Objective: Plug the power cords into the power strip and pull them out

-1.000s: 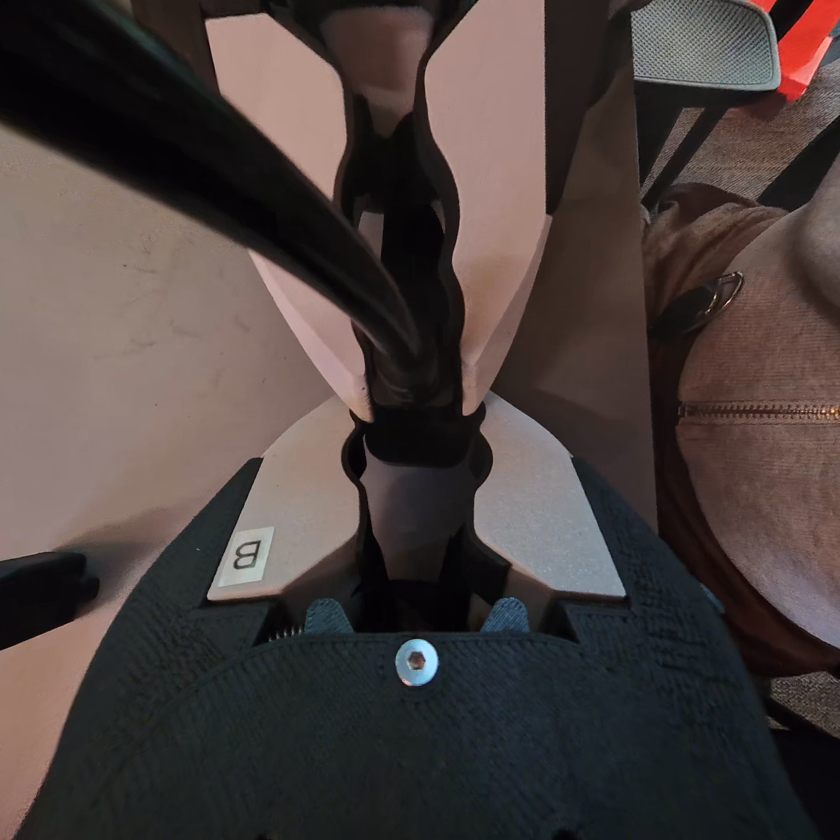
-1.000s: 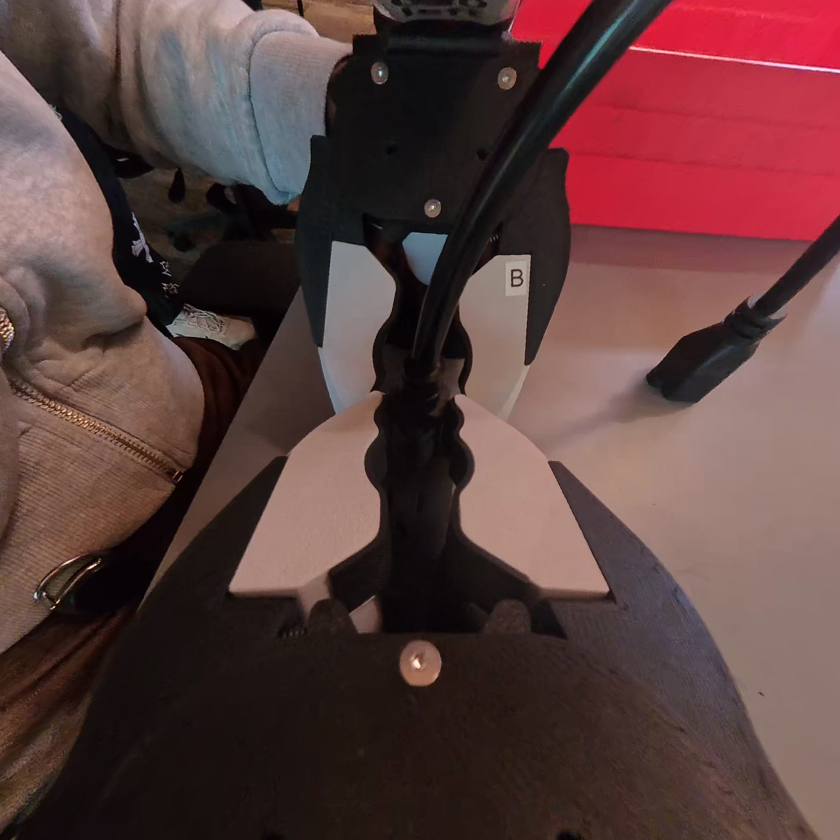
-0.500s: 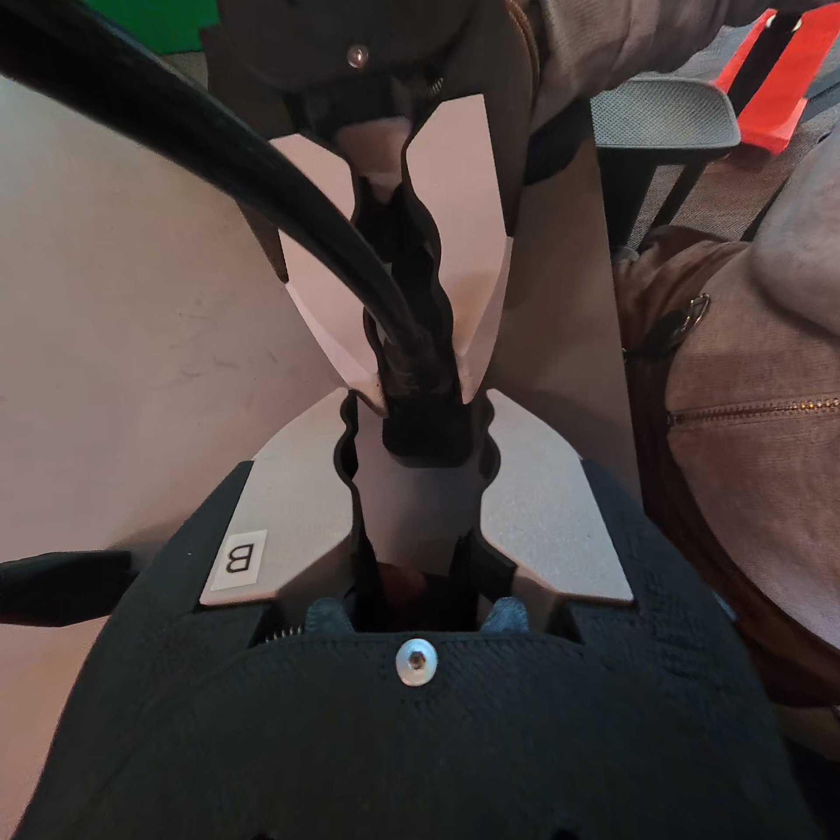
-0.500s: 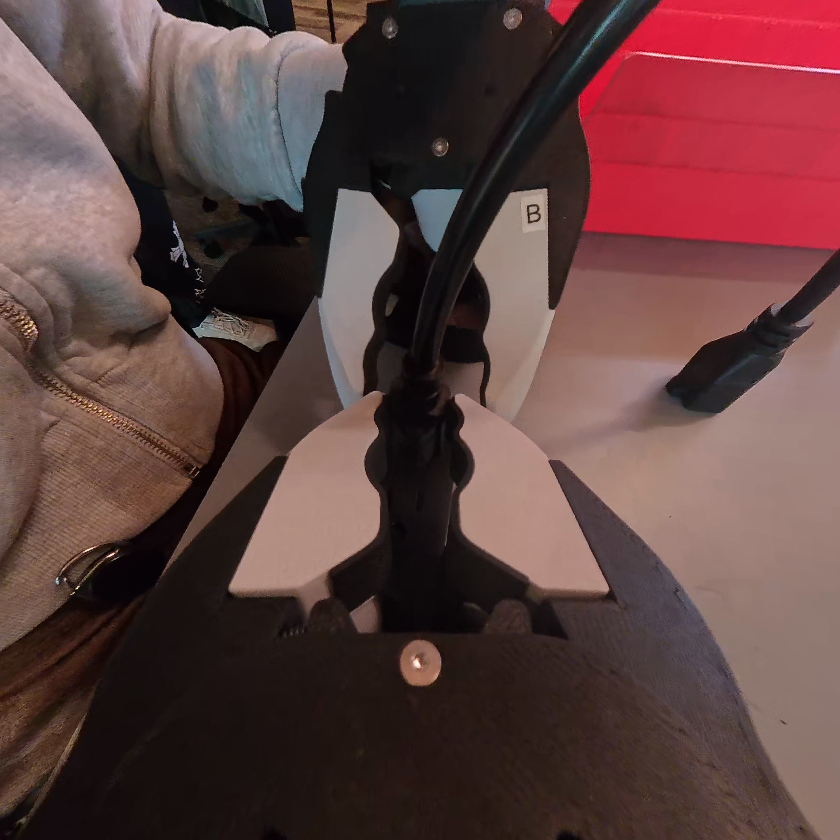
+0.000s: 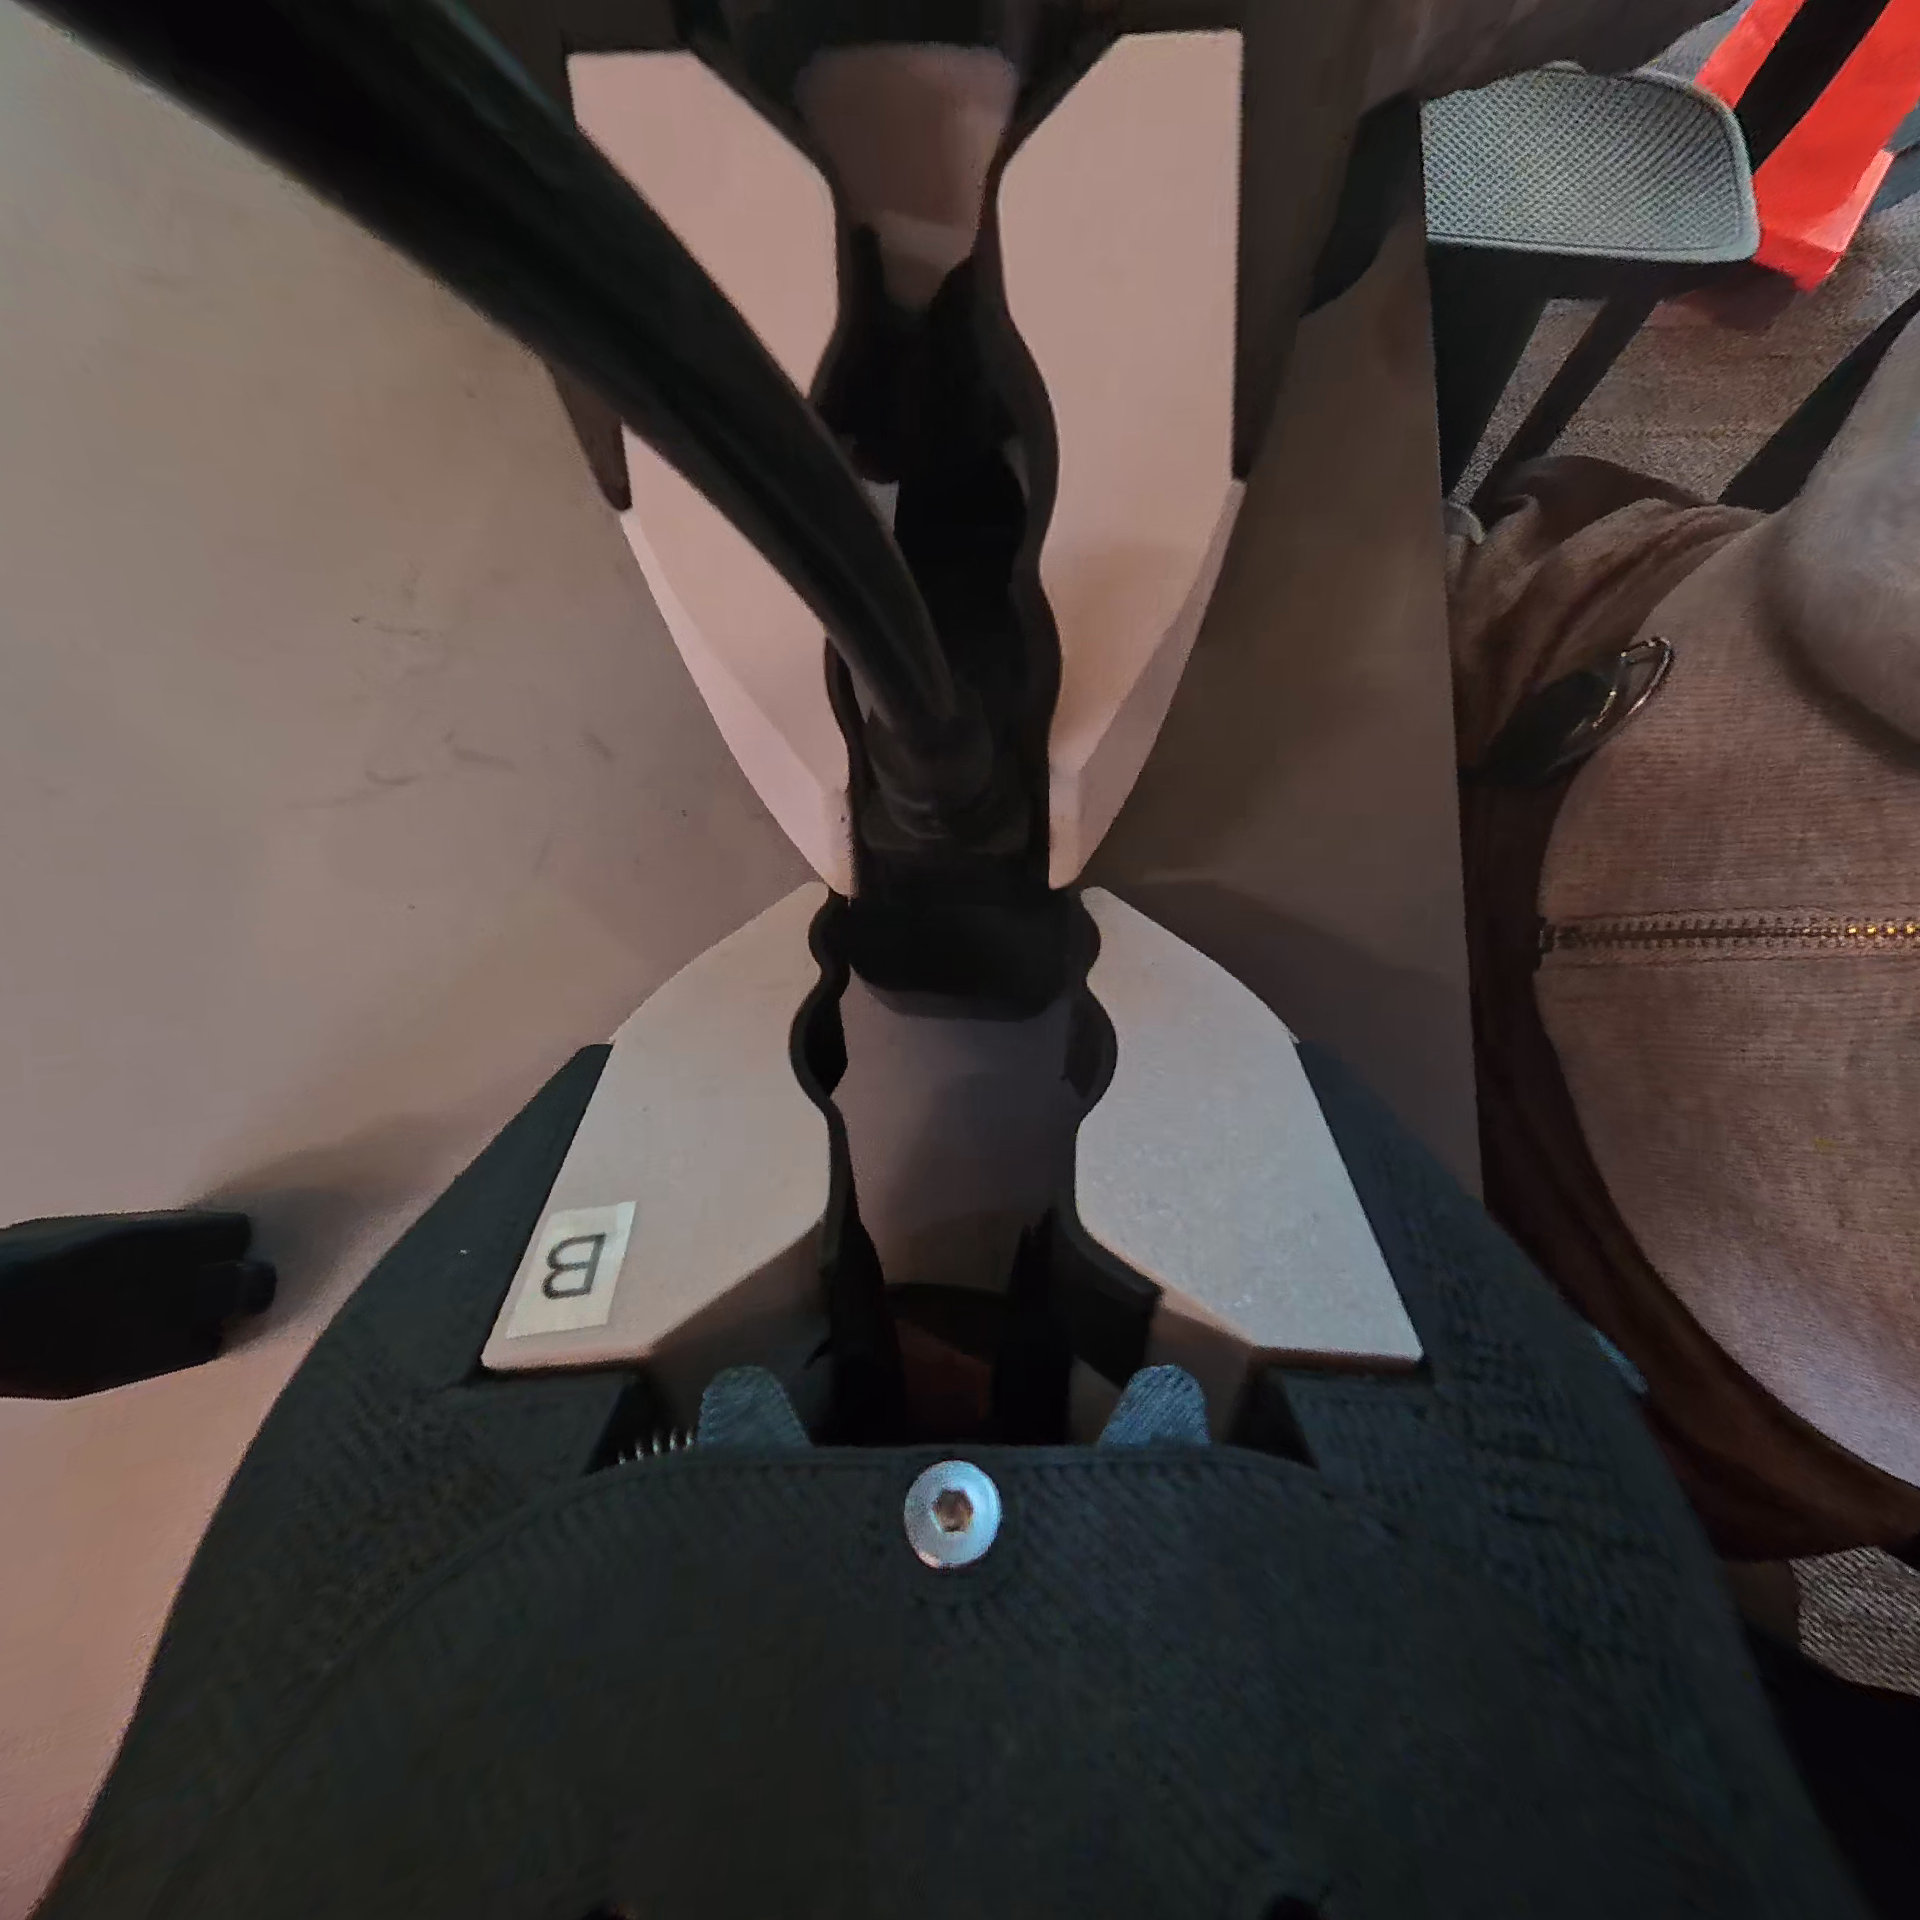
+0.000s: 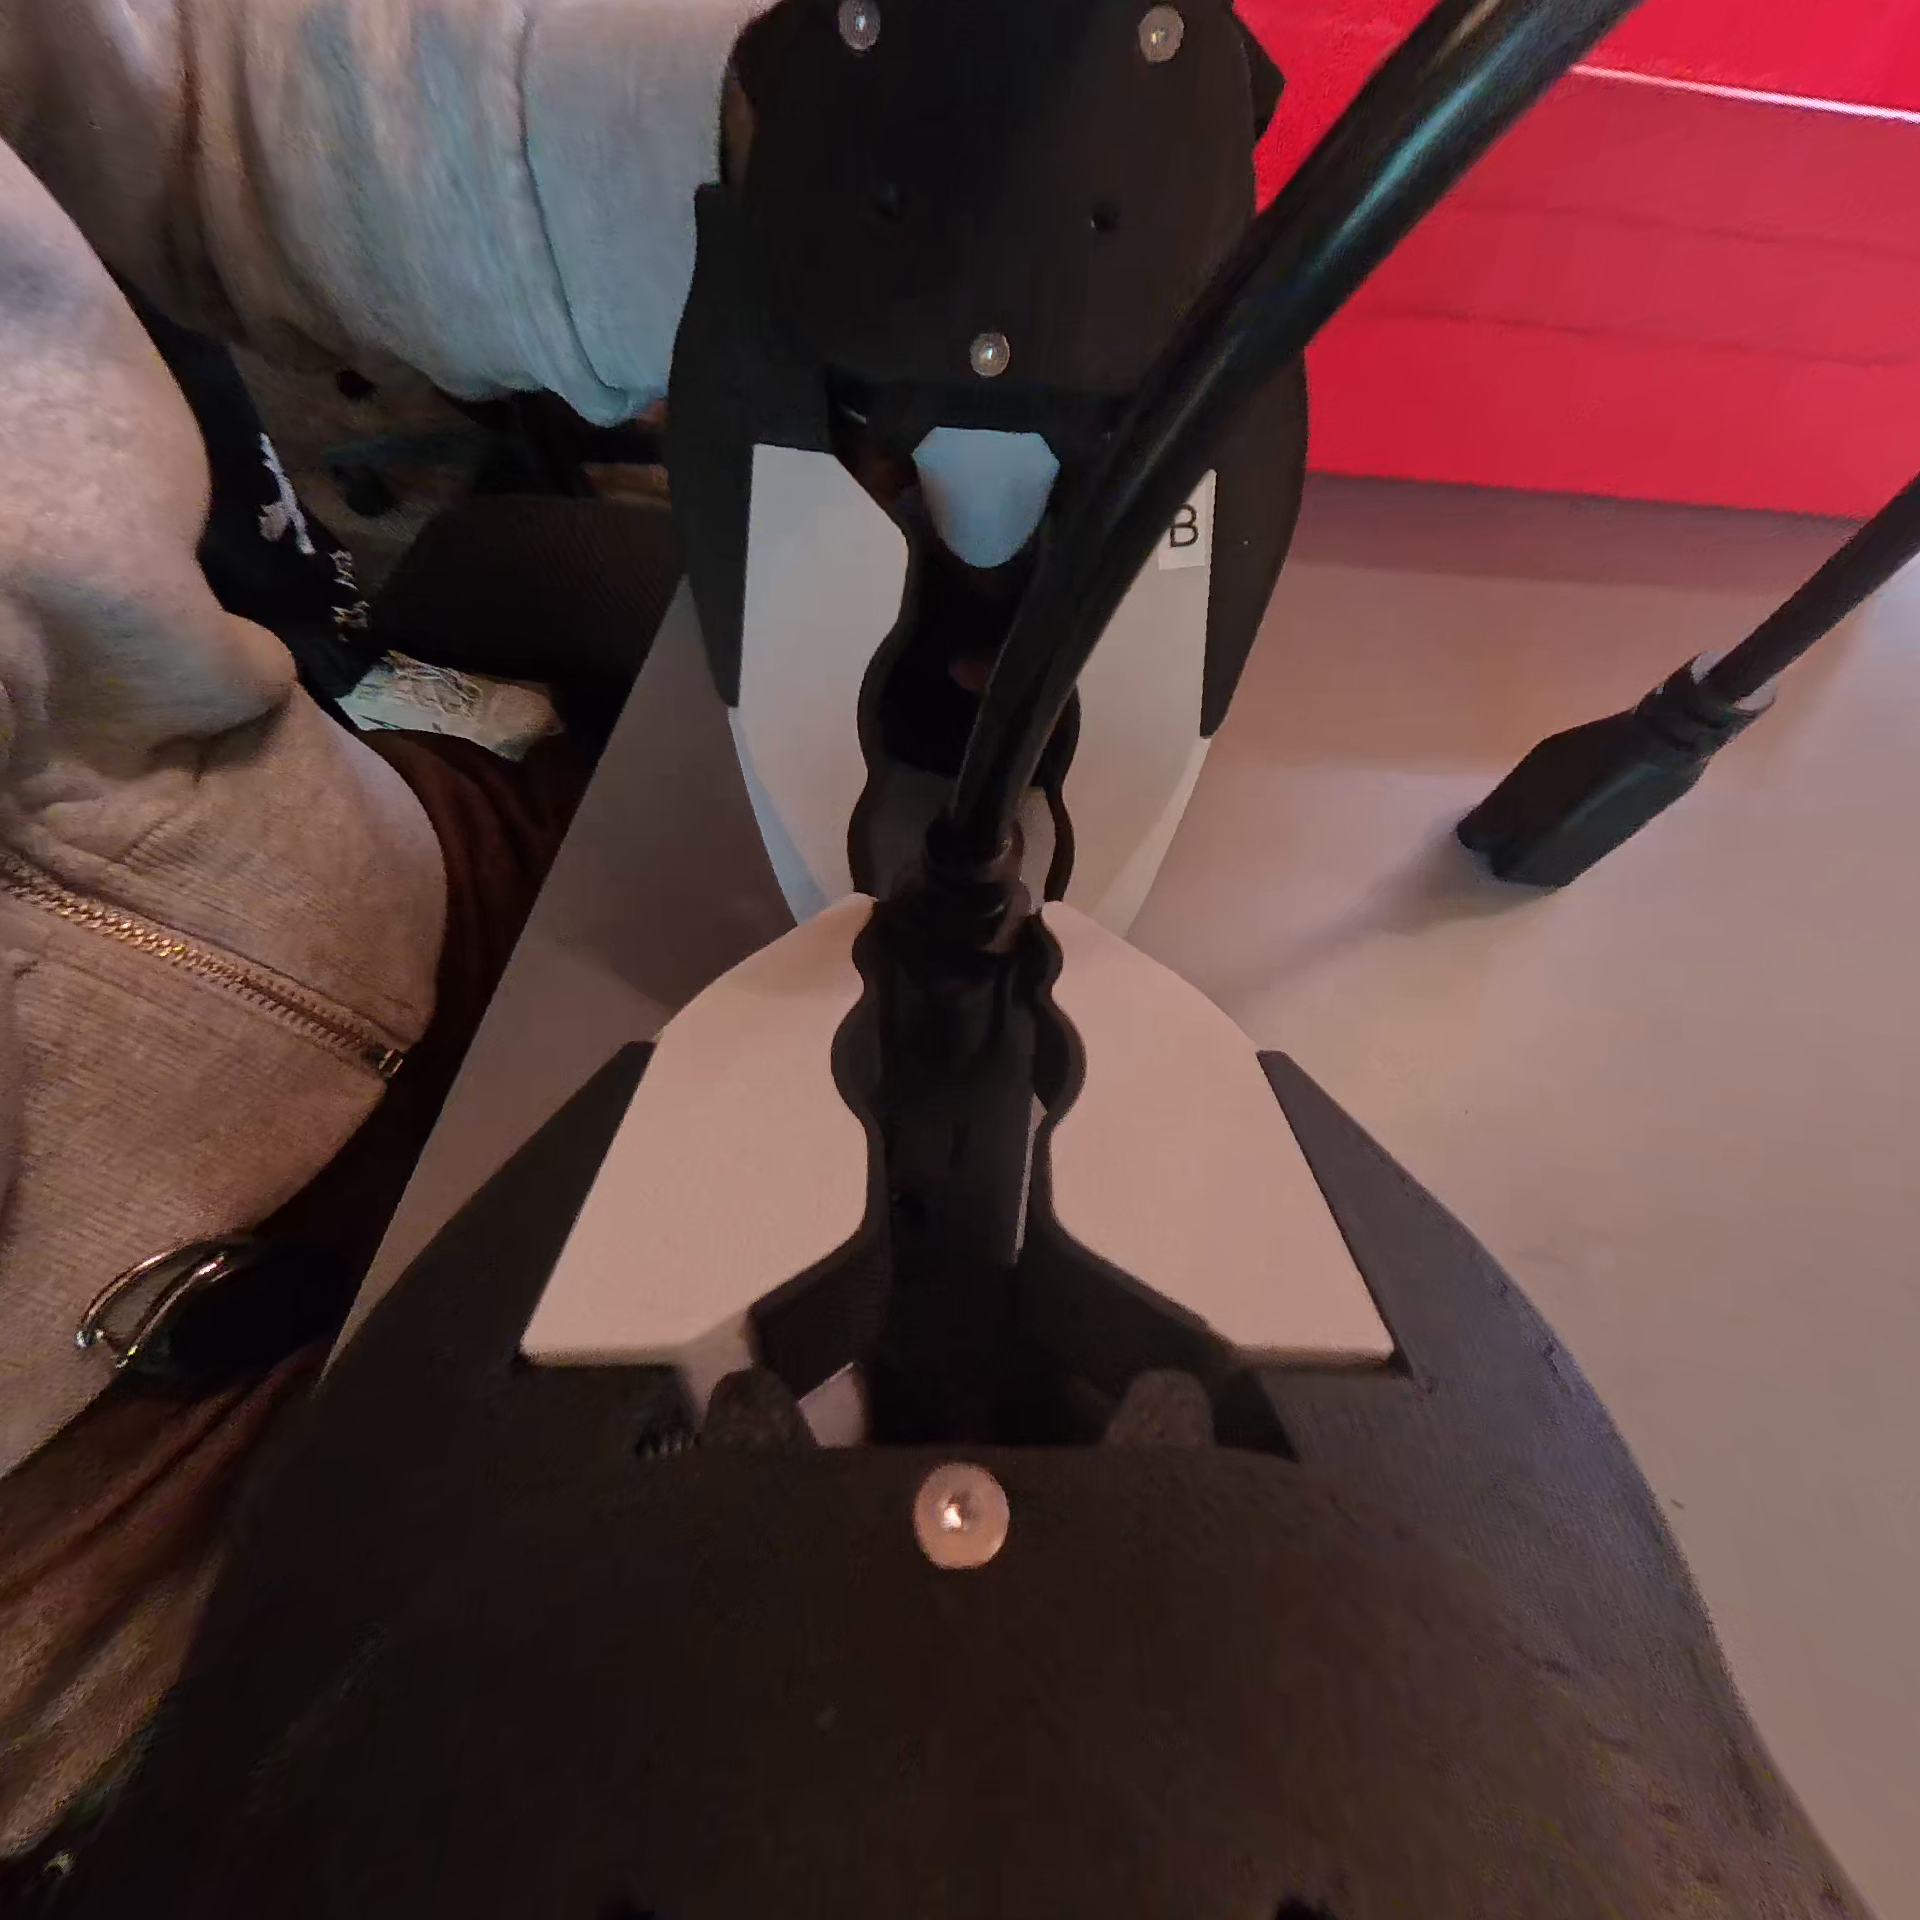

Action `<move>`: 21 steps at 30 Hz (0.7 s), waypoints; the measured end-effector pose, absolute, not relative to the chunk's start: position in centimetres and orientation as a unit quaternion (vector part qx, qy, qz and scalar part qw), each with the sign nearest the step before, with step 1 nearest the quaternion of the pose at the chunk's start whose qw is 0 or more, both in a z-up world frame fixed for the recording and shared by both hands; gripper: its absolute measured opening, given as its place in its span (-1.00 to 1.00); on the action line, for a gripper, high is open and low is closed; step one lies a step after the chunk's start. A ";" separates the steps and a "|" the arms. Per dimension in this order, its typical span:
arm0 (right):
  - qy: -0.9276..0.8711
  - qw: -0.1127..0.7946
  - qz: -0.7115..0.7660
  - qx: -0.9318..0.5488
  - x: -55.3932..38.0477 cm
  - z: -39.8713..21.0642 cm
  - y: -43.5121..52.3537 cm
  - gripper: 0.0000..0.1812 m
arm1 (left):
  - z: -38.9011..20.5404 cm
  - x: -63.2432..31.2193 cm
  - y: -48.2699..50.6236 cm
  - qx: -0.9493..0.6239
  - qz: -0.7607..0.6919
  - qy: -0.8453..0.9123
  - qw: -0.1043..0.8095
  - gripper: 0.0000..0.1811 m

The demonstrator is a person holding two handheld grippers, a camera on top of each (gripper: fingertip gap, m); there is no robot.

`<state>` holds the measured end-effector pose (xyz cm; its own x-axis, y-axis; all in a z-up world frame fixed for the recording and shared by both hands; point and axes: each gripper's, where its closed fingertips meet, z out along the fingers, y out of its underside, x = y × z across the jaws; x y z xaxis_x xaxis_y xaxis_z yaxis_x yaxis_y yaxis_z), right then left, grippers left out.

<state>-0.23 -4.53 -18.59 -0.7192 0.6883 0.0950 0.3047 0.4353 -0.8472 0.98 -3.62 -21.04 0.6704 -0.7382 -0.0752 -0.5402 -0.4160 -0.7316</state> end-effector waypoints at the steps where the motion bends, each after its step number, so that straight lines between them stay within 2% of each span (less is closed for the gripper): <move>1: -0.817 0.222 0.434 -0.308 -0.3 -18.6 -4.5 -0.72 | -21.1 1.0 -3.6 -0.833 -0.130 0.383 0.377 -0.57; 15: -0.797 0.225 0.462 -0.317 -0.3 -18.4 -4.7 -0.74 | -21.1 0.9 -3.9 -0.835 -0.155 0.367 0.379 -0.56; 21: -0.818 0.242 0.422 -0.306 -0.6 -18.5 -4.9 -0.73 | -21.2 0.9 -3.9 -0.840 -0.158 0.370 0.365 -0.56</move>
